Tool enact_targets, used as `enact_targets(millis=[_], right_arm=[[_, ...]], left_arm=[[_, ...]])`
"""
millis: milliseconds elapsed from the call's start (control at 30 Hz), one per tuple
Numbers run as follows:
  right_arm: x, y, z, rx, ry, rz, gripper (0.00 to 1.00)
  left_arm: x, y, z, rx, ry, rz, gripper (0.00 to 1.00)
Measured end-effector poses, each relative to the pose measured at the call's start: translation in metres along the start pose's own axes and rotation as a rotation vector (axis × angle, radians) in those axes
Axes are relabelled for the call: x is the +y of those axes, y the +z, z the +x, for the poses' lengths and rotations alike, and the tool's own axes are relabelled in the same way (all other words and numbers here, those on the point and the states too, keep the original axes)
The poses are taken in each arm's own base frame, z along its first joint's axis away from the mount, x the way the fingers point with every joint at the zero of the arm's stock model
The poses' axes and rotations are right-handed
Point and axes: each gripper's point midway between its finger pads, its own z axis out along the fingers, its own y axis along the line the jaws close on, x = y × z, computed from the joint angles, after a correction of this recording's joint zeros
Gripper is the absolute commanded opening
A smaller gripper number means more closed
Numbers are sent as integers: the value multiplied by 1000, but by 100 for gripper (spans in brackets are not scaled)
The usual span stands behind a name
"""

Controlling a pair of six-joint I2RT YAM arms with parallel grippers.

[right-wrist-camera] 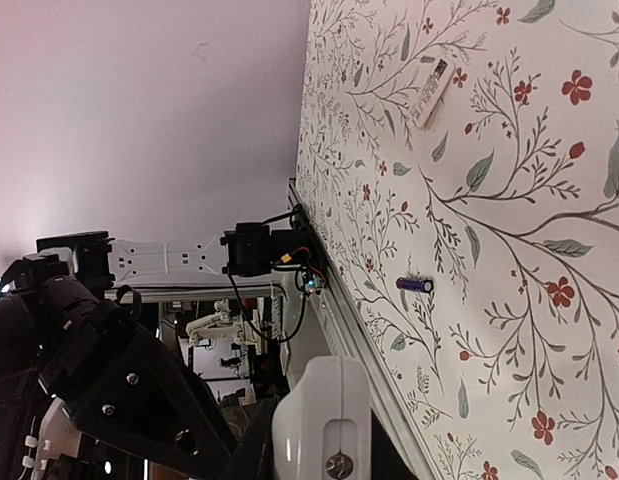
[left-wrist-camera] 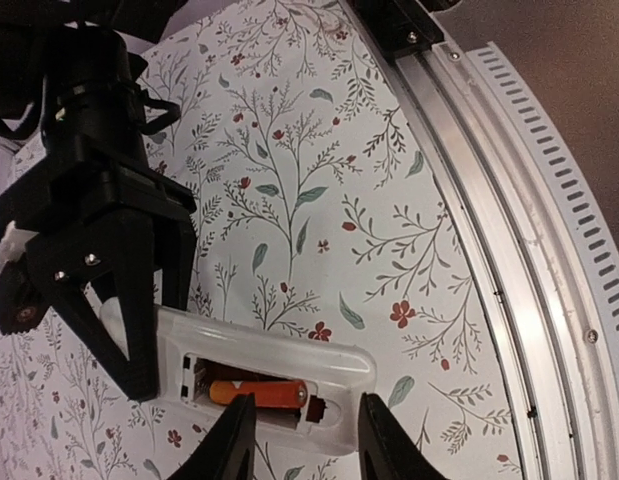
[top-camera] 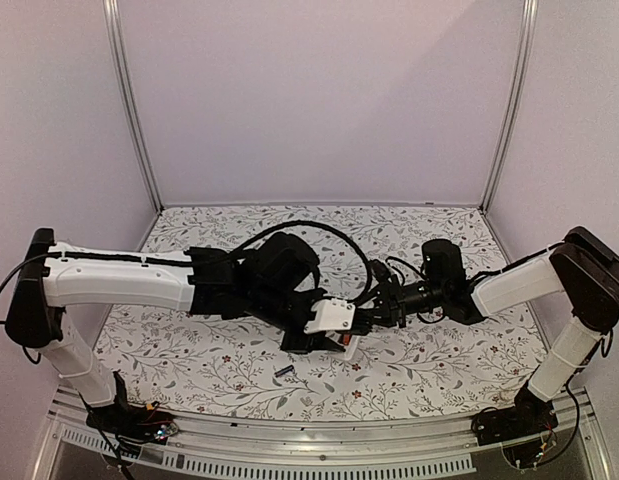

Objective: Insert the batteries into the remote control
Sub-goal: Press the battery in the battery compartment.

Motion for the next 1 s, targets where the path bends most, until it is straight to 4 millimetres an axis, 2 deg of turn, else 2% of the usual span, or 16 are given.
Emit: enact_targets(millis=[233,467,1000], right_arm=[[-5,0,2,6,21,13,0],[-5,0,2,7,25,16,0],[-6,0,2,7,20,19,0]], left_arm=[[-3,6,-6,-17,10,11,30],[-3,18,2,13,15,16,25],[4,28,14,75,24,-18,11]])
